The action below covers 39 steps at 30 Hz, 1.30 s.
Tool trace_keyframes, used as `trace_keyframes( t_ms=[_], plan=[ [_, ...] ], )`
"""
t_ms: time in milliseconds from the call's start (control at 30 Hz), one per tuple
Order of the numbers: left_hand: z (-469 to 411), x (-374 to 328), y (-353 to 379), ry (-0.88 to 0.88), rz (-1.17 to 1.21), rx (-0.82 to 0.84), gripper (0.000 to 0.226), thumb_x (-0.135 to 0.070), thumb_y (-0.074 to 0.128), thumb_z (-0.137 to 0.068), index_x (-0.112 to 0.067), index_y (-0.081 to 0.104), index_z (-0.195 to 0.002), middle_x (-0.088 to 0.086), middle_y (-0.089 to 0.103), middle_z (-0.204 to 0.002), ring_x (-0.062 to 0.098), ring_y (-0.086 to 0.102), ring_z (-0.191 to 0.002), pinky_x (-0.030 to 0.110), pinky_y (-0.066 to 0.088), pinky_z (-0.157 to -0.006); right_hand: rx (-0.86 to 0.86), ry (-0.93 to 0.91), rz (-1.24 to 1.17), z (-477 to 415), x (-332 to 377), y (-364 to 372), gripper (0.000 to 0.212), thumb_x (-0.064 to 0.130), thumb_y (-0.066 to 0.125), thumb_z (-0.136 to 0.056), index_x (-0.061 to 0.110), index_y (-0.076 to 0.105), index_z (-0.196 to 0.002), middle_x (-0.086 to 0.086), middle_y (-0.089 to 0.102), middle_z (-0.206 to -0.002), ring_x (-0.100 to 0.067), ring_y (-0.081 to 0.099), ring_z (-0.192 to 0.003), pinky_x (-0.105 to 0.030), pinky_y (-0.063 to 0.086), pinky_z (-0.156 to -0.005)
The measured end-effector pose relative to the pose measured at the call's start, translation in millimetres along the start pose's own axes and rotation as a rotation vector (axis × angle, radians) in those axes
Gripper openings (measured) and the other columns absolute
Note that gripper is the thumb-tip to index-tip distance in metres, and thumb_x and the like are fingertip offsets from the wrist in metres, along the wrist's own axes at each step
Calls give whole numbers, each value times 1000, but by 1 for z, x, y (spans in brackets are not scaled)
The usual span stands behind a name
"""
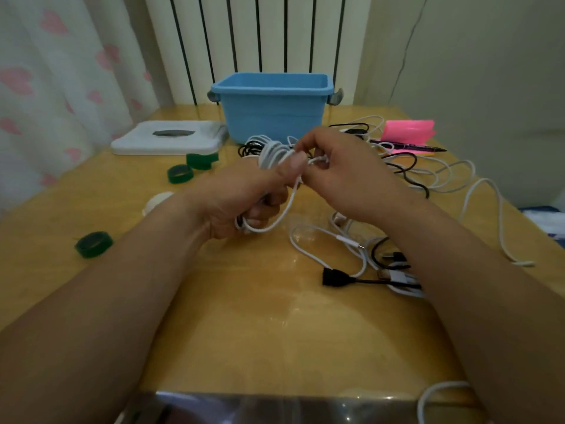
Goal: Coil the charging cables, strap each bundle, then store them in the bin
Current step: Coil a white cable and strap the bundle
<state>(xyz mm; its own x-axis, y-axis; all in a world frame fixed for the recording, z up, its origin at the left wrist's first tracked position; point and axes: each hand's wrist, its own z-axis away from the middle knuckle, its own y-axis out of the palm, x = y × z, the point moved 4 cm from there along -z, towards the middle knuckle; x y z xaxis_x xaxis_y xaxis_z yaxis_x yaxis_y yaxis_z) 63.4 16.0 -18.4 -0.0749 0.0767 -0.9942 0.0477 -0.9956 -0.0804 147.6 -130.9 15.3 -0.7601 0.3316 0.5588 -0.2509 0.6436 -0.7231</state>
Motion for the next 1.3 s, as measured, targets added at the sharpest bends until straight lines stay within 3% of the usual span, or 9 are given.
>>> trace_keyframes(
  t_ms=[133,300,467,600,700,800,967,1100,1300],
  plan=[
    [3,0,5,23,-53,44,27,-30,78,-96,-11,62,-107,11,58,-83,8,38,-44,18,33,-39,129,-5,-17,3,4,0,35,24,69,-98,30,58,-131,20,61,-94,7,59,-83,-8,41,-65],
    [7,-8,-7,43,-79,-2,7,-9,61,-105,-5,61,-111,10,61,-73,13,40,-46,23,35,-42,209,86,-376,1,1,-6,26,15,64,-102,19,63,-128,-6,73,-103,-15,70,-84,-35,61,-73],
    [9,-4,5,26,-6,22,8,-7,57,-108,-9,60,-101,9,54,-67,23,58,-60,30,54,-56,89,48,-320,0,2,1,14,16,58,-108,17,66,-119,-5,73,-87,-10,66,-69,-28,53,-63],
    [11,-10,8,43,-4,0,11,-16,56,-110,-7,62,-111,6,48,-61,17,50,-48,27,47,-45,-12,27,-356,2,7,4,42,32,64,-105,21,58,-145,9,65,-100,8,64,-82,-9,50,-68],
    [14,-15,14,79,59,68,11,-19,54,-109,-13,63,-111,1,36,-56,13,37,-45,24,36,-43,100,97,-646,3,11,13,71,47,72,-97,27,43,-158,11,66,-128,2,66,-114,-19,56,-93],
    [13,-14,19,88,1,93,21,-11,51,-111,-13,58,-92,2,36,-56,12,36,-45,23,34,-42,181,86,-706,5,15,29,37,41,73,-97,21,73,-128,2,78,-113,-12,73,-110,-36,57,-103],
    [6,-20,18,180,-203,-117,12,-1,53,-104,-5,63,-99,15,56,-68,19,52,-57,31,46,-54,-199,145,-534,1,25,24,22,38,72,-100,19,73,-89,3,73,-73,-11,69,-61,-27,53,-58],
    [3,-22,20,260,-499,-352,18,-19,58,-109,-25,72,-119,2,77,-91,17,74,-78,34,64,-71,-360,185,-557,1,21,21,16,31,70,-101,26,68,-86,9,70,-80,-3,68,-76,-16,49,-66],
    [9,-24,30,241,-410,-267,37,-32,46,-116,-8,59,-91,3,50,-65,12,44,-52,27,40,-48,-190,256,-987,-2,17,20,17,25,70,-101,11,69,-110,-7,80,-105,-21,77,-103,-42,60,-91]
  ],
)
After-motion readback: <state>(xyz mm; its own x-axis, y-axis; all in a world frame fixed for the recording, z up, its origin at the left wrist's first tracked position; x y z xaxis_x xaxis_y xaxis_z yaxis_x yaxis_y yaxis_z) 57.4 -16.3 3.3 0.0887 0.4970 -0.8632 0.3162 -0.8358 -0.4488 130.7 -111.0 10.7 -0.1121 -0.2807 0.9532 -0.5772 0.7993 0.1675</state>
